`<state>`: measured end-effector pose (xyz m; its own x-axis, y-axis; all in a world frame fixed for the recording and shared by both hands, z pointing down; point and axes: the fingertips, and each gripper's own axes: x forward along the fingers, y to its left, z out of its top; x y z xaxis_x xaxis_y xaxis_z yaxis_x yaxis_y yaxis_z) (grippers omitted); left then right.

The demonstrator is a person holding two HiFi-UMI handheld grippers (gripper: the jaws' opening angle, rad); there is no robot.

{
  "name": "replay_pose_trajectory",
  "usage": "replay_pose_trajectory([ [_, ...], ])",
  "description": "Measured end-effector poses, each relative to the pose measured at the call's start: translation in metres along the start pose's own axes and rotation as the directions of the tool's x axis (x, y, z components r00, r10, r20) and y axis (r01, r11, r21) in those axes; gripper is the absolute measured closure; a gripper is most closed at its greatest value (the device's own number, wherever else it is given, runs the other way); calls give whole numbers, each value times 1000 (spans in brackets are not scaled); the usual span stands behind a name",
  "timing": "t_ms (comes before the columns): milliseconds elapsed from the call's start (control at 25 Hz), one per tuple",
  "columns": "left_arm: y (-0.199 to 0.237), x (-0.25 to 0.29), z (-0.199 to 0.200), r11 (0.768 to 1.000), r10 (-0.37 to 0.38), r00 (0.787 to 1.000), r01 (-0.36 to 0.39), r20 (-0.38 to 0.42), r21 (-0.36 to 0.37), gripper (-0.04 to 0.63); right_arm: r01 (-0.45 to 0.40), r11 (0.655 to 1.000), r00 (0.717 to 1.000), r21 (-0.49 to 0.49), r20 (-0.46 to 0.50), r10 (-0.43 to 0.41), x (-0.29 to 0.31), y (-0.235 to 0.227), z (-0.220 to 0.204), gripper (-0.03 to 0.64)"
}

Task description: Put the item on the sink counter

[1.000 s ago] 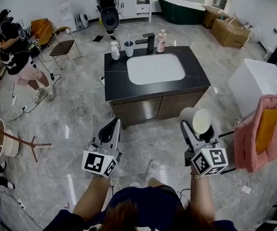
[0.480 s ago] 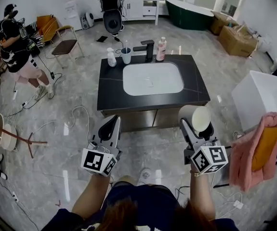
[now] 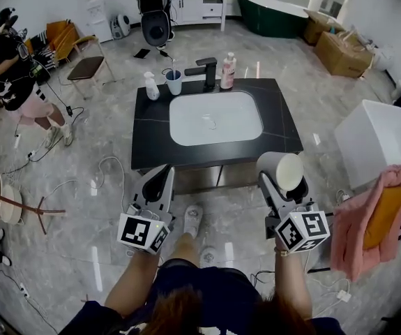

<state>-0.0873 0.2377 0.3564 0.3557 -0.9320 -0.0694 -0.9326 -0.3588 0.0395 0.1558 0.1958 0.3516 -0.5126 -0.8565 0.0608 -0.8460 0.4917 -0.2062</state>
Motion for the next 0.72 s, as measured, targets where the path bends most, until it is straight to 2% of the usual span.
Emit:
replay_pose_trajectory([
  [280, 33, 84, -1, 998, -65, 998, 66, 26, -9, 572, 61, 998, 998, -9, 17, -60, 62, -35, 15, 186],
  [720, 134, 239, 5, 988, -153, 987, 153, 58, -4, 572, 123, 992, 991, -10, 53, -123, 221, -70, 39, 186],
])
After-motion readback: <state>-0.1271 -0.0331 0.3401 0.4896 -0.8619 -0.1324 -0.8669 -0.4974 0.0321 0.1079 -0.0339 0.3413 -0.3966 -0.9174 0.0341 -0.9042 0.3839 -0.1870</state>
